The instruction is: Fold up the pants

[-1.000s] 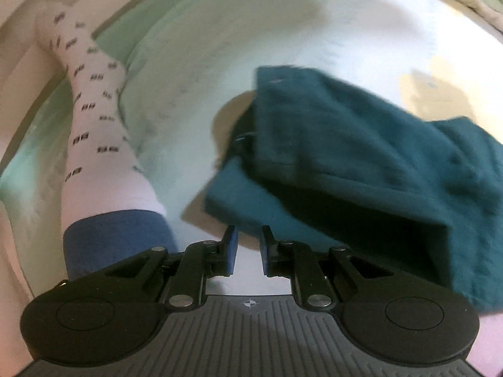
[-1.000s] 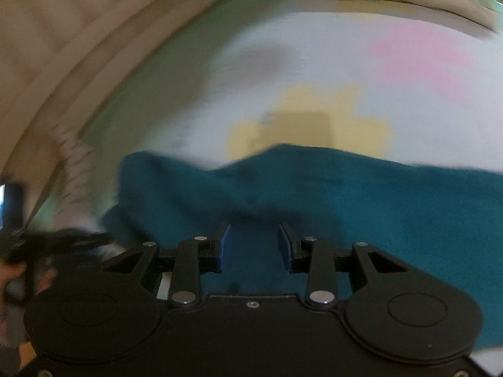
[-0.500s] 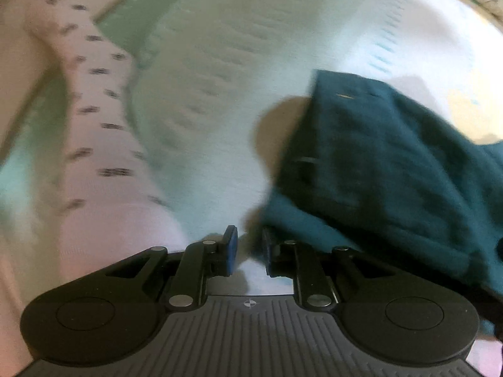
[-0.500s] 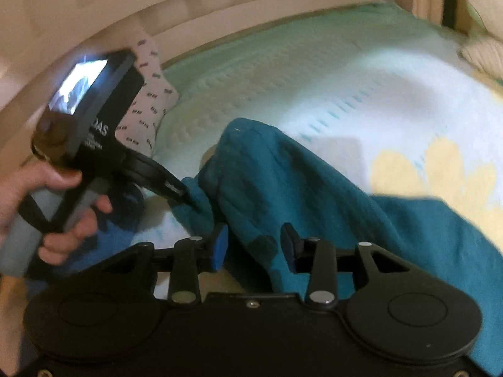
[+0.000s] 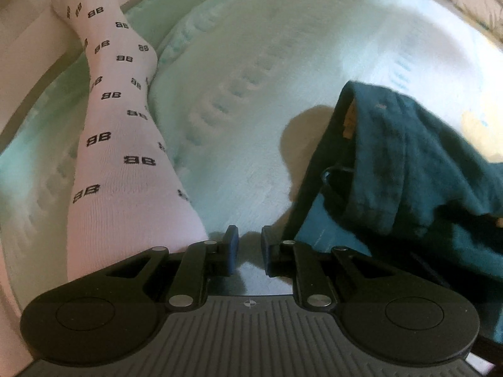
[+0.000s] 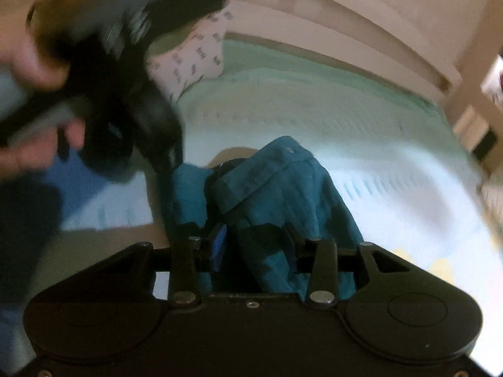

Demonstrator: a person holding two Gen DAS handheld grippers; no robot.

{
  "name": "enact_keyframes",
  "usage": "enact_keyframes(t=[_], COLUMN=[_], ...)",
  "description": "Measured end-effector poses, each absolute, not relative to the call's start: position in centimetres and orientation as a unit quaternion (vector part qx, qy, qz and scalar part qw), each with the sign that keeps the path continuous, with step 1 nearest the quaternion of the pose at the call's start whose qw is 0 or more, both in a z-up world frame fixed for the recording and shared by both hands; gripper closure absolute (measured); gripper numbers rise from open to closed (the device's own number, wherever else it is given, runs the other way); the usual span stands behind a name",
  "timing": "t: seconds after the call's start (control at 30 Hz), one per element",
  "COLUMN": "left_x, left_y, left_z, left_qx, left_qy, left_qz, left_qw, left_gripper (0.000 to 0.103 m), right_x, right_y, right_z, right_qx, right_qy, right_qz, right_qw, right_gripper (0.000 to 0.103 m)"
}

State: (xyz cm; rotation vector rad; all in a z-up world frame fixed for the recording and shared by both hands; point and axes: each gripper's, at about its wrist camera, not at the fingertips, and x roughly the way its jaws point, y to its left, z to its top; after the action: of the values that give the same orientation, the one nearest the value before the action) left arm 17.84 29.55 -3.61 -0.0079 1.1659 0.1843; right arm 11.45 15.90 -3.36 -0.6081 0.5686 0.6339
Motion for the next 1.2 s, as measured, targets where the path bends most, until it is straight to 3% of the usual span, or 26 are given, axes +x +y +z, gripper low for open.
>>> enact_keyframes(t=[0.07, 0.13, 0.17, 0.2, 0.3, 0.5, 0.67, 0.7, 0.8, 0.9, 1.2], left_x=[17.9, 17.7, 17.6, 17.5, 17.3, 16.6, 16.5, 16.6, 17.0, 17.1, 19.2], left_y=[30.2, 30.7, 30.9, 31.1, 31.4, 32.2, 31.8, 31.4, 29.5, 27.4, 20.6], left_z=[-3.5, -3.4, -3.3, -3.3, -2.9, -0.2, 2.9, 3.2, 3.7, 3.8, -1.3], left_qx=[-0.018, -0.034, -0.041, -0.045, -0.058, -0.072, -0.046, -0.039, -0.012, 0.003, 0.029], left_qy=[0.547, 0.542, 0.538, 0.536, 0.528, 0.492, 0.463, 0.462, 0.461, 0.460, 0.510], left_qz=[0.086, 0.087, 0.087, 0.087, 0.089, 0.104, 0.119, 0.118, 0.102, 0.082, 0.002], left_qw=[0.833, 0.835, 0.837, 0.838, 0.843, 0.861, 0.877, 0.878, 0.881, 0.884, 0.860], left_gripper=[0.086, 0.086, 0.086, 0.086, 0.086, 0.086, 0.086, 0.086, 0.086, 0.086, 0.086], right_x=[11.3, 11.2, 11.1, 11.3, 12.3, 13.4, 12.9, 12.8, 11.6, 10.4, 17.9], right_y=[16.6, 17.0, 17.0, 17.0, 15.4, 11.6, 15.2, 15.2, 13.0, 9.2, -5.5], right_z=[-4.4, -5.3, -5.4, -5.4, -3.3, 1.1, -2.7, -3.0, -1.5, 0.4, 0.5], right_qx=[-0.329, -0.369, -0.375, -0.372, -0.284, -0.024, -0.064, -0.063, -0.034, -0.003, 0.062], right_qy=[0.258, 0.234, 0.225, 0.224, 0.248, 0.295, 0.363, 0.368, 0.356, 0.342, 0.385], right_qz=[0.294, 0.283, 0.280, 0.281, 0.286, 0.332, 0.378, 0.375, 0.375, 0.368, 0.185], right_qw=[0.860, 0.854, 0.855, 0.856, 0.881, 0.896, 0.849, 0.848, 0.855, 0.865, 0.902], right_gripper=[0.057, 0.069, 0.079, 0.096, 0.097, 0.096, 0.088, 0.082, 0.079, 0.062, 0.058])
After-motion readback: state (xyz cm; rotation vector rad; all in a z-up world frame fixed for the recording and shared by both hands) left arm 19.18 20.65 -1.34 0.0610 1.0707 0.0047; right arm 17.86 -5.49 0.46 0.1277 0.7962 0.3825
